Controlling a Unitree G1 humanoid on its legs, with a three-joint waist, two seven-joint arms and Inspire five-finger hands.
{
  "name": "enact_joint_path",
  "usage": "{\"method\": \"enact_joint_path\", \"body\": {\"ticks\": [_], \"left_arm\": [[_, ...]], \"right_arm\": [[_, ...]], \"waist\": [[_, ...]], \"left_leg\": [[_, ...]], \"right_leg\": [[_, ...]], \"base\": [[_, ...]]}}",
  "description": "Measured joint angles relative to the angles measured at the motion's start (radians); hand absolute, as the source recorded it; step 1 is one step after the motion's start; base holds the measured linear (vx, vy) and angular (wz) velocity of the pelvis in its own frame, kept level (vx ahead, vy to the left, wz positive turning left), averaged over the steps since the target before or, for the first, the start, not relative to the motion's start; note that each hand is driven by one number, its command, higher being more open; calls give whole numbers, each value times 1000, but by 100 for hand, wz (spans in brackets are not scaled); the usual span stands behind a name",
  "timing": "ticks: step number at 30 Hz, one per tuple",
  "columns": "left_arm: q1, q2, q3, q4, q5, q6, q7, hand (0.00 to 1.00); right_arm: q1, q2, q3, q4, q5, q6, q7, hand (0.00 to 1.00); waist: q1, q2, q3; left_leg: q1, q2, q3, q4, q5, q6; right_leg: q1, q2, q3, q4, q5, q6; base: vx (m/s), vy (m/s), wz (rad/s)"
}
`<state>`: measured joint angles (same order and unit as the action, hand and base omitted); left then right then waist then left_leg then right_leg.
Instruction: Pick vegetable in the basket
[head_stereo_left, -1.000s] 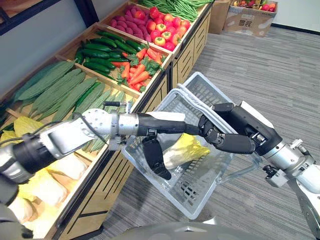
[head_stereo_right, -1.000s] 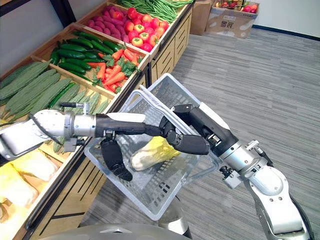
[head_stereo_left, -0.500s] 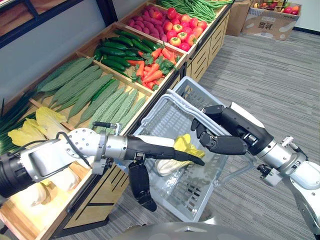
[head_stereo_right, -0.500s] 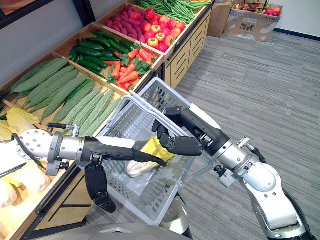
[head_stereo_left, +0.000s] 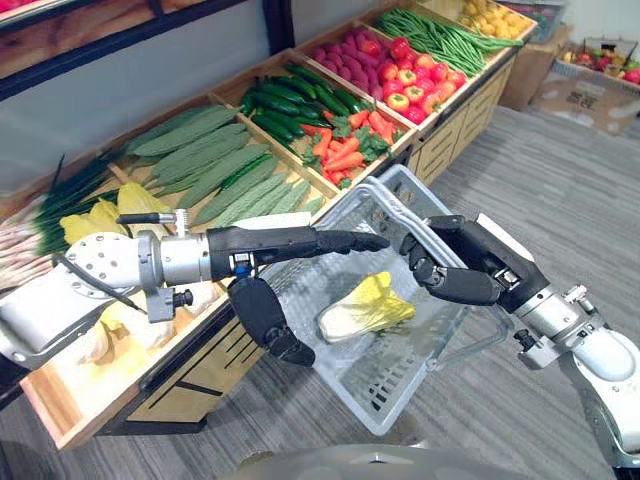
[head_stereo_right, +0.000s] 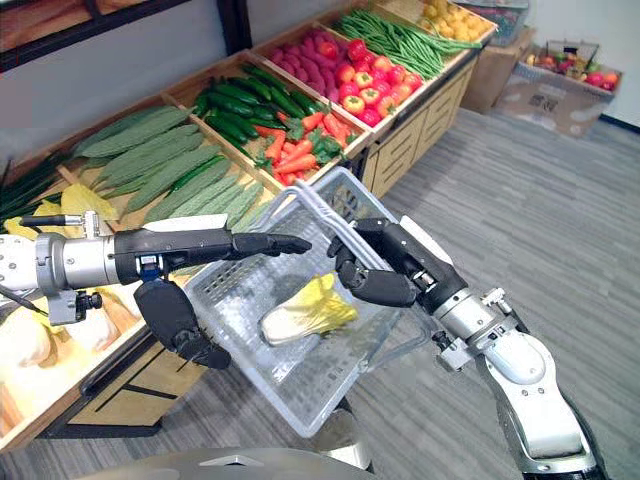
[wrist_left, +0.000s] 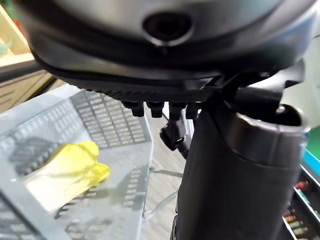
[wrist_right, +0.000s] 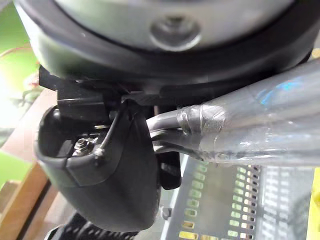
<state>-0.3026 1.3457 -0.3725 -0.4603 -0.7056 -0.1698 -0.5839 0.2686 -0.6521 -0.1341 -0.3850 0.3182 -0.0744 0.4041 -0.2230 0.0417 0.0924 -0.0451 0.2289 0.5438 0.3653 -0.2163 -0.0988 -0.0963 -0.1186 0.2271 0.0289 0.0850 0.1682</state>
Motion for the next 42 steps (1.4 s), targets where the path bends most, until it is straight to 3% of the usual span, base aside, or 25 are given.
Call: {"method": "enact_joint_path", "body": {"ticks": [5, 11, 16, 19, 21, 25, 28, 32, 36, 42], "left_arm": [[44, -3, 48, 1, -3, 0, 4, 100], [85, -9, 75, 1, -4, 0, 4, 100], [117, -64, 143, 25, -4, 0, 7, 100], [149, -145, 275, 97, -3, -7, 25, 100], [186, -229, 376, 174, 2, -23, 70, 100], [286, -494, 658, 371, 2, -39, 238, 100], [361, -658, 763, 395, 10, -47, 326, 100], [480, -957, 858, 425, 53, -47, 430, 100], [505, -1121, 957, 519, 83, -47, 519, 100], [511, -1237, 1084, 637, 88, -76, 666, 100]], "right_arm": [[42, 6, -6, 83, -56, 1, -25, 0], [44, 32, -24, 159, -117, 2, -45, 0], [55, 59, -66, 189, -121, 2, -64, 0], [72, 128, -133, 206, -148, 2, -74, 0], [75, 167, -174, 229, -149, 1, -85, 0], [106, 260, -259, 258, -147, 1, -131, 0], [111, 301, -275, 260, -148, 2, -150, 0], [113, 357, -278, 264, -147, 2, -155, 0], [109, 386, -279, 265, -147, 2, -170, 0], [109, 436, -278, 318, -144, 2, -235, 0]], "waist": [[28, 1, -16], [33, 2, -46], [56, -5, -70], [74, -20, -83], [86, -28, -96], [113, -48, -122], [128, -62, -130], [145, -89, -134], [152, -91, -134], [161, -89, -112]], "left_leg": [[0, -29, -29, -49, 32, 7], [4, -41, -52, -78, 54, 3], [25, -46, -57, -110, 71, -1], [28, -53, -77, -142, 95, -6], [35, -60, -88, -173, 114, -10], [62, -73, -109, -255, 166, -11], [73, -81, -113, -296, 188, -11], [90, -99, -137, -360, 220, -9], [93, -105, -159, -397, 244, -7], [126, -116, -197, -450, 268, -14]], "right_leg": [[10, -20, -34, -9, -3, -4], [18, -20, -57, -11, -6, -10], [31, -19, -68, -11, -11, -18], [35, -19, -93, -9, -16, -25], [37, -19, -106, -9, -18, -28], [45, -15, -135, -11, -26, -39], [44, -16, -143, -13, -28, -41], [49, -21, -167, -14, -35, -38], [54, -23, -191, -14, -37, -37], [79, -29, -229, -3, -64, -36]], "base": [[-2, 16, 22], [4, -3, 11], [1, -6, 4], [-3, -35, 21], [4, -38, 18], [12, -32, 17], [10, -15, 10], [7, -10, 17], [4, -11, 16], [-27, -11, 22]]}}
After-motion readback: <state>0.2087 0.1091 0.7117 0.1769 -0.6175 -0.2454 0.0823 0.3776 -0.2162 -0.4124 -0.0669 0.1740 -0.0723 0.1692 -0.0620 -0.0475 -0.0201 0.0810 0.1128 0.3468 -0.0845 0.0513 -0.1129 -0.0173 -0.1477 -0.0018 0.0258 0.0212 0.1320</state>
